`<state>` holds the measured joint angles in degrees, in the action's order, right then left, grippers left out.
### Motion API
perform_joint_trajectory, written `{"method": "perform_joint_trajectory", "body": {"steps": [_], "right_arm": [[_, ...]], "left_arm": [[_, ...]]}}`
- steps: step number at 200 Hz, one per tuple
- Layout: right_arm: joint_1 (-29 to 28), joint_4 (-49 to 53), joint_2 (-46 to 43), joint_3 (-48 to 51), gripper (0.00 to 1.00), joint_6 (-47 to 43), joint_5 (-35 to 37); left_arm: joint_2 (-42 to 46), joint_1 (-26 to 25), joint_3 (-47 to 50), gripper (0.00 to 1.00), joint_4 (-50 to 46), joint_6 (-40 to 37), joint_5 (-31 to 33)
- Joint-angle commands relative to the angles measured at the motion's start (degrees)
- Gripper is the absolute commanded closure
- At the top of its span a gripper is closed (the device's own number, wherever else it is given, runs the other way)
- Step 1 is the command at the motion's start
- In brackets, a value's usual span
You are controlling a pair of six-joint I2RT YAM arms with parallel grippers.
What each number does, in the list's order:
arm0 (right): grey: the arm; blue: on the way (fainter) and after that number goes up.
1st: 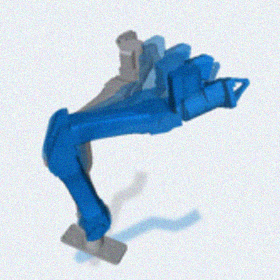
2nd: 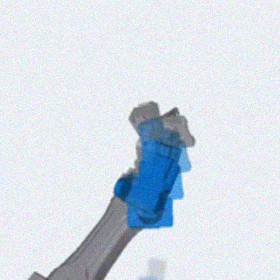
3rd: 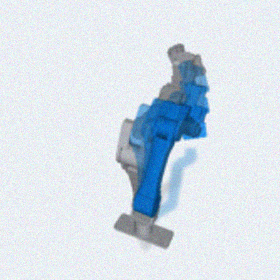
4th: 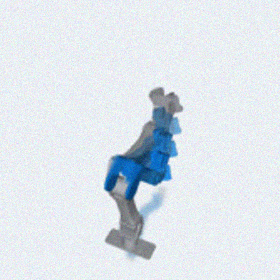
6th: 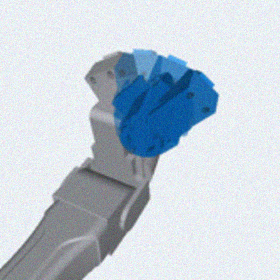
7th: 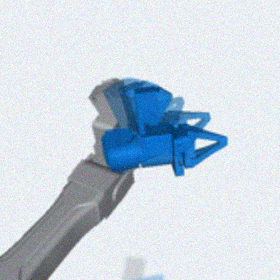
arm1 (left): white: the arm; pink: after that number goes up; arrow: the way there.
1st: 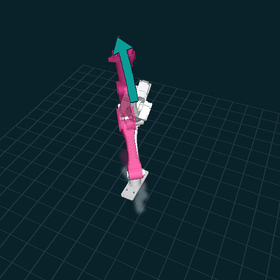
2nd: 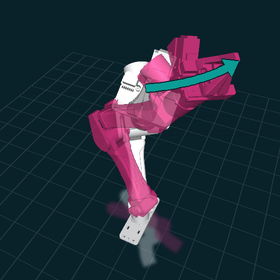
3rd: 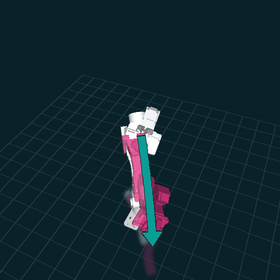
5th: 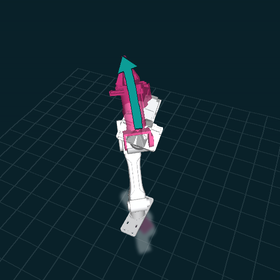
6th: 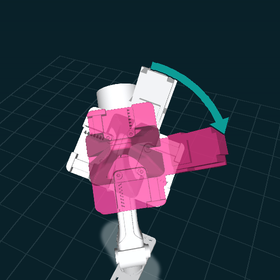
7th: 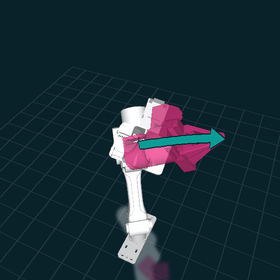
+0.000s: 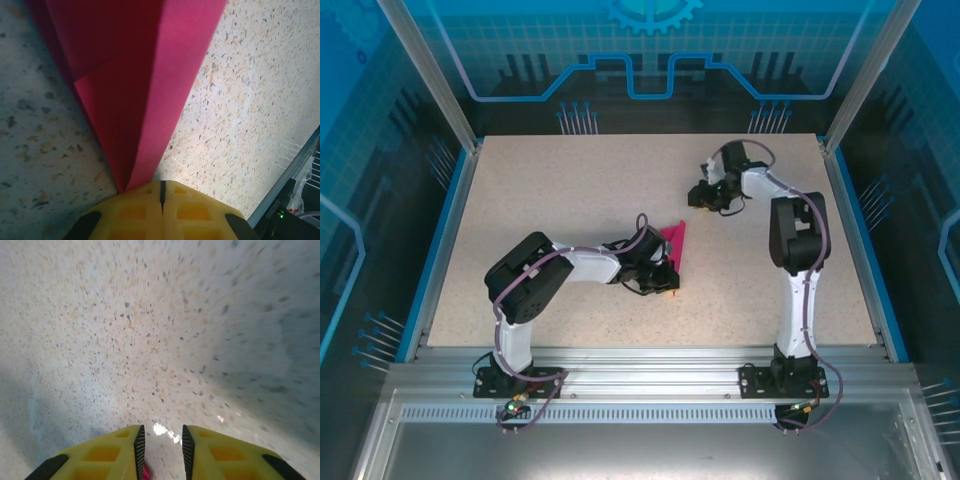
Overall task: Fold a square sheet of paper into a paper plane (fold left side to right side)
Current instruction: Fold the wing for the fifth time at the center of the table.
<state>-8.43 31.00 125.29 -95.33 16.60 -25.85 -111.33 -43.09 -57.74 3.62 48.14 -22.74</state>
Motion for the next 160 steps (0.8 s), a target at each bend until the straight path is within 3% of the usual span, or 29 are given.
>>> {"method": "perform_joint_trajectory", "body": {"steps": [1, 37, 80, 160], "right_arm": [[-0.1, -0.9, -8.1, 4.7, 0.69, -0.7, -1.0], [-2.3, -9.2, -16.9, 19.9, 0.72, 3.9, -6.4], [-8.3, -14.4, -19.0, 29.0, 0.76, 7.8, -6.6], [-10.7, -13.9, -8.9, 25.1, 0.77, 7.7, -1.3]], "left_arm": [[-3.2, -0.9, 1.7, 0.93, -7.9, 0.2, 0.5], [-2.7, -1.0, 1.9, 0.93, -8.1, 0.0, 0.9], [-2.6, -0.9, 1.9, 0.93, -8.4, 0.0, 1.0], [-1.3, -0.9, 3.2, 0.93, -8.7, 0.0, 0.9]]}}
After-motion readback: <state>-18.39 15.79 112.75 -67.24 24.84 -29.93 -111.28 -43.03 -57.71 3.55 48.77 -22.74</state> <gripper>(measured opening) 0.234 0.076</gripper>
